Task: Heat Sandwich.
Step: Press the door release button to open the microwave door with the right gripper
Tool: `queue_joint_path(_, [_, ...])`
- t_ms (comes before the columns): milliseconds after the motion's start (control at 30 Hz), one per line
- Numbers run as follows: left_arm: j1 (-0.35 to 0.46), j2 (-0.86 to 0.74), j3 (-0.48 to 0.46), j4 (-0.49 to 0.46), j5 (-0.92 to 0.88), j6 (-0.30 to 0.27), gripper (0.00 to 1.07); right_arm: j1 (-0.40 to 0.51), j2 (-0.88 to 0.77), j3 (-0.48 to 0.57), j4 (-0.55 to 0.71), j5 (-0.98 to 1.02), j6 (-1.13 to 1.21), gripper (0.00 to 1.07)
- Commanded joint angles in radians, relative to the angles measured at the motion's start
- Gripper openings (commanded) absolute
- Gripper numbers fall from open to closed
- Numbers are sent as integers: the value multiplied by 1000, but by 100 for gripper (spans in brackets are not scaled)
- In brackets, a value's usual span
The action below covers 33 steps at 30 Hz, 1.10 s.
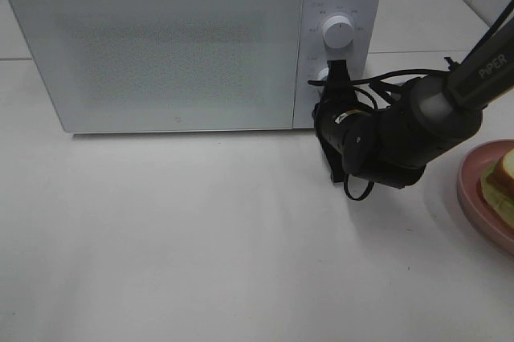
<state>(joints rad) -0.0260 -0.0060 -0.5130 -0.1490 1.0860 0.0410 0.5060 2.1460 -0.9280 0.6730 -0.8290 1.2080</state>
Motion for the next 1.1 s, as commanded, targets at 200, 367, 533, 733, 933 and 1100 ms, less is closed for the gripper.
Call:
queue_joint_path(200, [-3,-15,0,-1,-14,2,98,-25,39,-142,-88,-283,13,0])
queue_joint_path(367, [-3,-15,0,-1,-14,2,98,-25,38,-147,-88,-262,-2,0])
queue_joint_path(533, [-3,-15,0,-1,-14,2,98,-25,37,-147,-79,-225,-2,0])
queue_joint_path(733, [-3,-15,0,-1,-14,2,98,-24,28,-147,-68,-164,-5,0])
queue_joint_path(933, [-3,-15,0,-1,-14,2,98,-24,3,-124,-61,-138,-13,0])
queue_joint_path(1100, [-3,-15,0,-1,-14,2,98,-24,-32,-88,-59,-51,-12,0])
